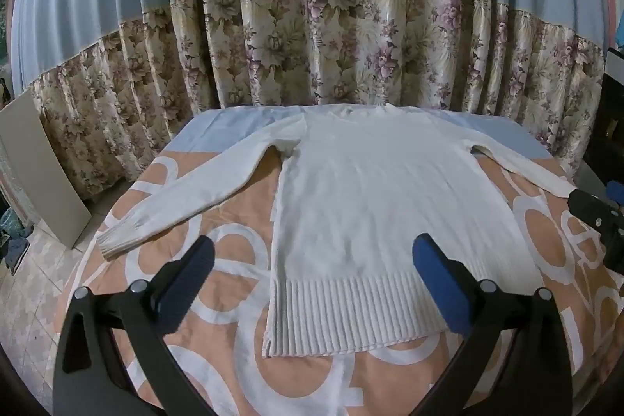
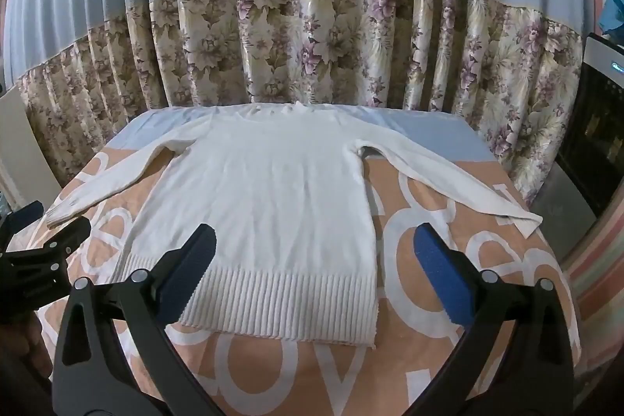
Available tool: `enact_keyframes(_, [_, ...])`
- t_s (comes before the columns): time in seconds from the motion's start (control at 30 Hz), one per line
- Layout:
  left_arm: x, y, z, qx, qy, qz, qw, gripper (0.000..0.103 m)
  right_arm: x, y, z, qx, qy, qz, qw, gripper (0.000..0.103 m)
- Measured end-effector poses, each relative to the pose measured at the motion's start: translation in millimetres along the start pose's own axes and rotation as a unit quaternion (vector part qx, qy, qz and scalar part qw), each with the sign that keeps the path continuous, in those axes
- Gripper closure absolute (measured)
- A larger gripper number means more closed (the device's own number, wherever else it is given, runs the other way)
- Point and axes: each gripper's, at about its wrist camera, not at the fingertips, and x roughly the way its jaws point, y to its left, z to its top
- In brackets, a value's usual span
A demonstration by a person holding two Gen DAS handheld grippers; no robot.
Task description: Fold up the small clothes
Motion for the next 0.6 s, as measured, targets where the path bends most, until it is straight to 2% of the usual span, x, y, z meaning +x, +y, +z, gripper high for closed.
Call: enact_keyframes(0.6, [3, 10, -11, -0.002, -0.002, 0.012, 0.9999, 0.002, 4, -3, 0, 0.002, -0.001, -0.013, 1.000, 0.003])
